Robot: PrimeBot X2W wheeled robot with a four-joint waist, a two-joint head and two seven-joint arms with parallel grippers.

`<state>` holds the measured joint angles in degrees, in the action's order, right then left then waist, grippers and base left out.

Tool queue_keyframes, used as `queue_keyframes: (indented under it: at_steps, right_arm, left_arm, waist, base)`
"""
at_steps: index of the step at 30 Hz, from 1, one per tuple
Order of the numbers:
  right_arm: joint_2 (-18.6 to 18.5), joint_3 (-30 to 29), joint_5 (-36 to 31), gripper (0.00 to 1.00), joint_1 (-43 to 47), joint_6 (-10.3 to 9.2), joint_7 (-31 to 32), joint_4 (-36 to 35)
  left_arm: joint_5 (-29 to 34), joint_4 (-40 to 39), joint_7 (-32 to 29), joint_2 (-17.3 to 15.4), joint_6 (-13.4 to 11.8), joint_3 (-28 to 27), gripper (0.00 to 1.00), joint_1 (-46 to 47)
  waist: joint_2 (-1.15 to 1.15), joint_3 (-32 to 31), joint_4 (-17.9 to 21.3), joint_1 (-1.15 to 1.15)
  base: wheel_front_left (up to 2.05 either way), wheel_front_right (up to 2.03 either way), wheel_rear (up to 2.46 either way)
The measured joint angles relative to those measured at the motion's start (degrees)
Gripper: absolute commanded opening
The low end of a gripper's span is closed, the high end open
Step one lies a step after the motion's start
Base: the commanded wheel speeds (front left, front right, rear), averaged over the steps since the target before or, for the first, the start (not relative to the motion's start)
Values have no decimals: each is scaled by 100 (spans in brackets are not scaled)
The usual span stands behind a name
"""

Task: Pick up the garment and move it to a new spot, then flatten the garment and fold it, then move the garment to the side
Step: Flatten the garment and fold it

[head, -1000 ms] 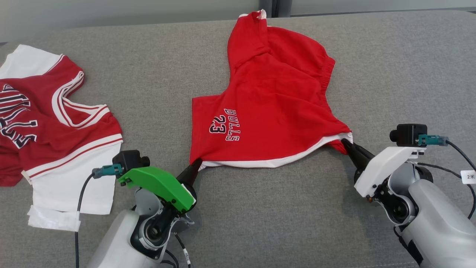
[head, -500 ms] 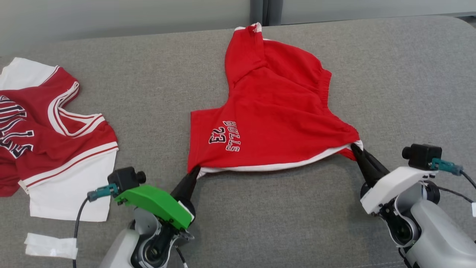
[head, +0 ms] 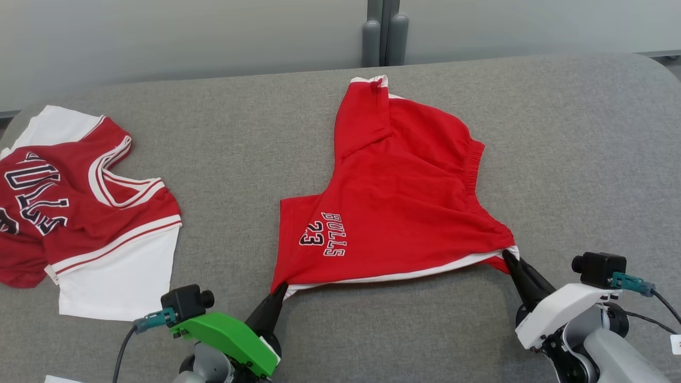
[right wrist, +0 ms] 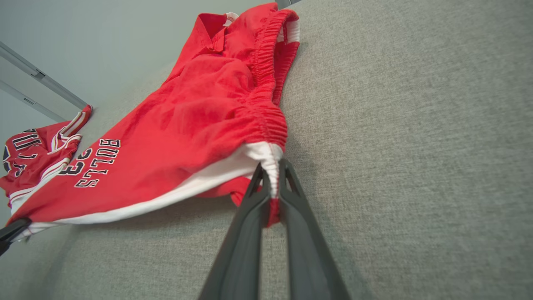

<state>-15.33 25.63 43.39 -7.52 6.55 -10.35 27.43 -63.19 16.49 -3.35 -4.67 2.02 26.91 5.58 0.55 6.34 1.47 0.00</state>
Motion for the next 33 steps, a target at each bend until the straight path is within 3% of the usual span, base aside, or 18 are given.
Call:
queue_keyframes:
  at_steps: [6,10,14,23,28,33]
  right_arm:
    - [-38,-85,-71,0,-26,0,-183,-107]
    - [-105,-357,-64,0,-121,20,-285,-403]
    - [-210,-682,-47,0,-376,52,-355,-960]
    - [-814,-1166,-203,0,-1084,57,-398,-2549]
    - [-1099,-1243,-260,0,-1468,51,-288,-3011]
    - [-1061,-840,-142,0,-1863,51,448,-2899]
  left_arm:
    - [-27,-155,289,63,105,-127,0,1]
    - [-401,-595,494,156,234,-428,0,15]
    - [-770,-1281,609,189,337,-679,0,210]
    - [-814,-2922,576,182,349,-959,0,1357]
    - [-697,-3145,213,20,-90,-962,0,1900]
    - [-695,-2419,-168,-87,-786,-1007,0,2040]
  waist:
    - [0,-184,-7,0]
    - [0,-317,-5,0]
    - [0,-460,5,0]
    - [0,-709,59,0]
    - [0,-636,70,0]
    - [0,-447,67,0]
  base:
    - [0,0,0]
    - [0,0,0]
    - [0,0,0]
    - [0,0,0]
    - [0,0,0]
    - [0,0,0]
